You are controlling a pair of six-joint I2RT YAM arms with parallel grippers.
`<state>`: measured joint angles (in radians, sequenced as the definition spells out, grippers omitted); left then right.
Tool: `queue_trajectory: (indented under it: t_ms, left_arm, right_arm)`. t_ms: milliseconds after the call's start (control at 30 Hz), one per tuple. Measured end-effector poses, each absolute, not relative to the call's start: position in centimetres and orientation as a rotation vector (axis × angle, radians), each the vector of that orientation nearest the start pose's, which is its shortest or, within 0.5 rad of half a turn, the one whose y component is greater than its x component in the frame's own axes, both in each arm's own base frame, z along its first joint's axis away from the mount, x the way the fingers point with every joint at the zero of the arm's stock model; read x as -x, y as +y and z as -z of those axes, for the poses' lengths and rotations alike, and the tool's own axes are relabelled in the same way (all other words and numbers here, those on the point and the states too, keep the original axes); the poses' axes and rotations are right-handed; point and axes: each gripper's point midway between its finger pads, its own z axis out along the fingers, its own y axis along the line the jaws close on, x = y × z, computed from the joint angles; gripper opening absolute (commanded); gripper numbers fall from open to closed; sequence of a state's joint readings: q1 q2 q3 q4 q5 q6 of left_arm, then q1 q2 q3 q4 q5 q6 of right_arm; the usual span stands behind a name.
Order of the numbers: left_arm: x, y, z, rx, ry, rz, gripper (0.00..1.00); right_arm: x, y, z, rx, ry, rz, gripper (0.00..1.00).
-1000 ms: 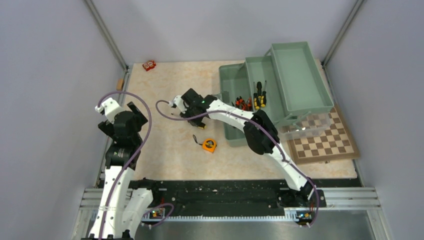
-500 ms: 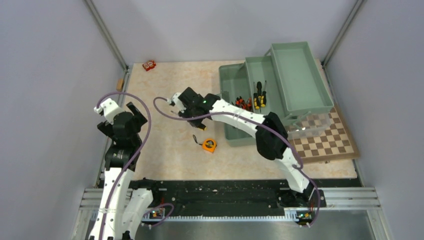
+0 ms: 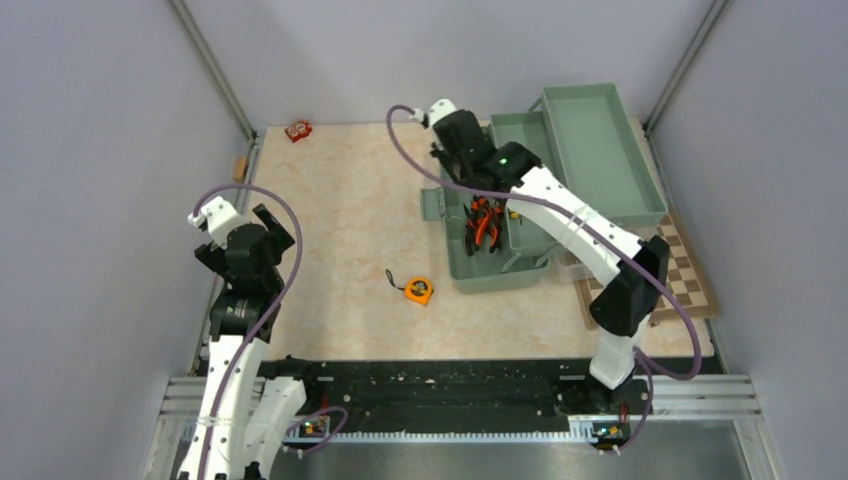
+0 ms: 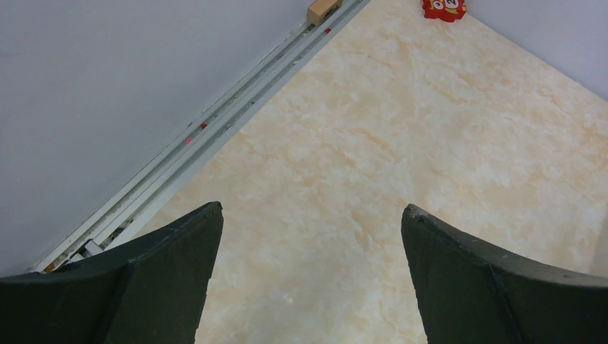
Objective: Pack the tool kit
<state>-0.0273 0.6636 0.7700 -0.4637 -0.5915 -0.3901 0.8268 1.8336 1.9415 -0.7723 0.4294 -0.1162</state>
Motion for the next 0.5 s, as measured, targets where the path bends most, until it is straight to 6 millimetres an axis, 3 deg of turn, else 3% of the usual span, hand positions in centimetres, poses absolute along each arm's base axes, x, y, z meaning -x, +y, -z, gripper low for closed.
queue_trajectory:
  t_ms: [133,267,500]
  left_arm:
    - [-25.2,7.8,-24.6,0.712,1.734,-0.283,0.99]
    - [-25.2,7.8,-24.6,0.712,1.735,-0.283,0.99]
    - [-25.2,7.8,-24.6,0.712,1.735,-0.282,0.99]
  right_arm:
    - [-40.9,23.0,-26.5,0.604,2.106,0.264,0.0]
    - [-41.7,17.1,-24.1,0.488,2.188,0.435,0.0]
    - [-41.2,12.3,-21.4,0.396,2.257,0.618,0.05]
